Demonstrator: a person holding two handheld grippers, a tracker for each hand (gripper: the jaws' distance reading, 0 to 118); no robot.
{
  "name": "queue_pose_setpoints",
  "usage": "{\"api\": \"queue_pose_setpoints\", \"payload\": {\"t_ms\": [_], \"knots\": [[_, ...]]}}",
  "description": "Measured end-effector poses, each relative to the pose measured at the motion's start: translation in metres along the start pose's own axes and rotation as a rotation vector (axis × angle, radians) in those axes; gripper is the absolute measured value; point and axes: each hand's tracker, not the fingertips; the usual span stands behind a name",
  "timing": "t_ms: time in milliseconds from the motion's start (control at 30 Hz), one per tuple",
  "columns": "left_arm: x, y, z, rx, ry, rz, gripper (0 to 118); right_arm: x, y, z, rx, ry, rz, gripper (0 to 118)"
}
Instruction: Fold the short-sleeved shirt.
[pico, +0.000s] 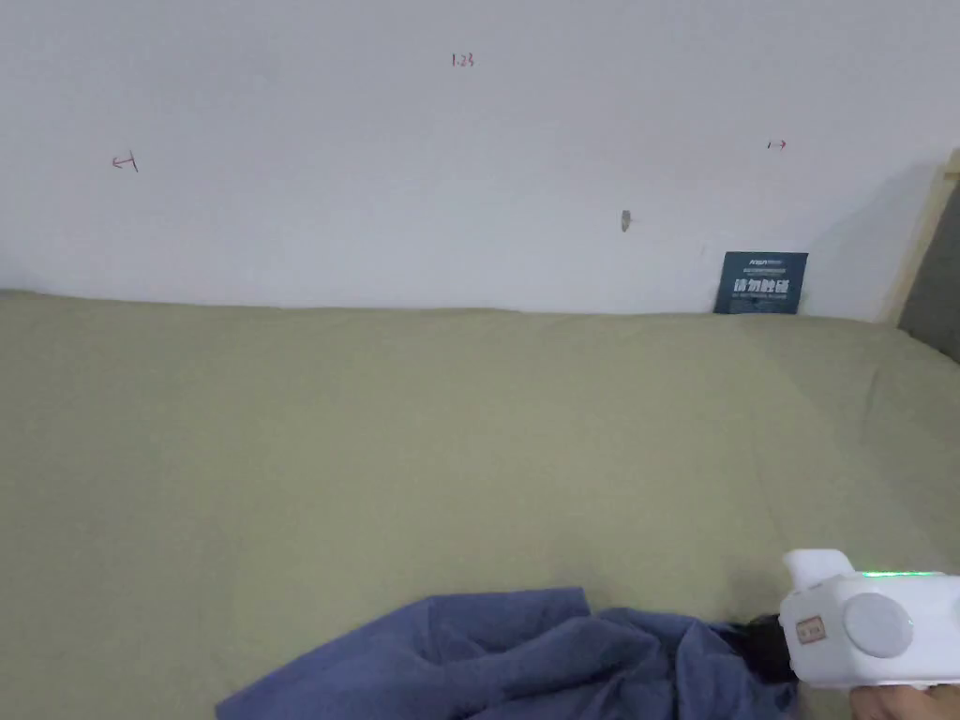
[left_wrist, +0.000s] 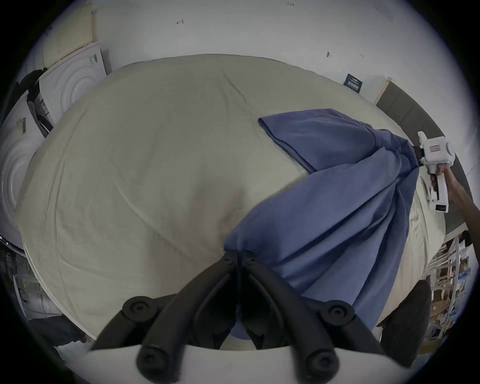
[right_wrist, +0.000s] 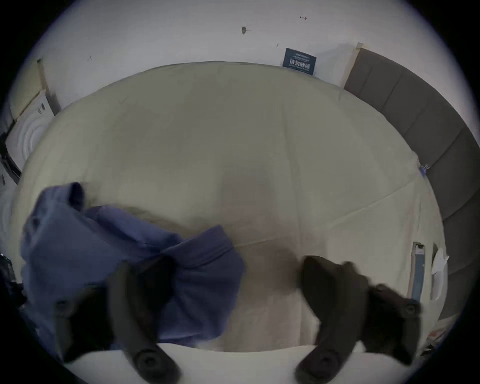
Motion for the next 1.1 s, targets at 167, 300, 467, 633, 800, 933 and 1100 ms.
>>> {"api": "queue_pose_setpoints", "payload": {"t_ms": [167,300,467,633,800,933,1100], "knots": [[-0.009,0.017,0.045,0.073,-0.009,0.022,1,0.014,0.008,0.084,0.176,-0.012,0.013,3],[-0.022,0.052,0.12,0.234,0.013,0.075,1,0.04,0.016,0.176,0.289,0.011,0.016,3],[-0.026,0.098,0.208,0.394,0.129,0.023,1,0.048,0.004,0.288,0.455,0.012,-0.016,3],[-0.006,0.133,0.279,0.526,0.176,0.002,1,0.055,0.006,0.358,0.536,-0.004,-0.02,3],[0.013,0.164,0.315,0.599,0.19,-0.003,1,0.053,0.021,0.403,0.616,-0.061,-0.025,3],[0.021,0.19,0.323,0.641,0.192,0.032,1,0.052,0.041,0.42,0.644,-0.076,-0.021,3],[0.03,0.229,0.317,0.65,0.214,0.031,1,0.056,0.078,0.417,0.665,-0.091,-0.029,3]]}}
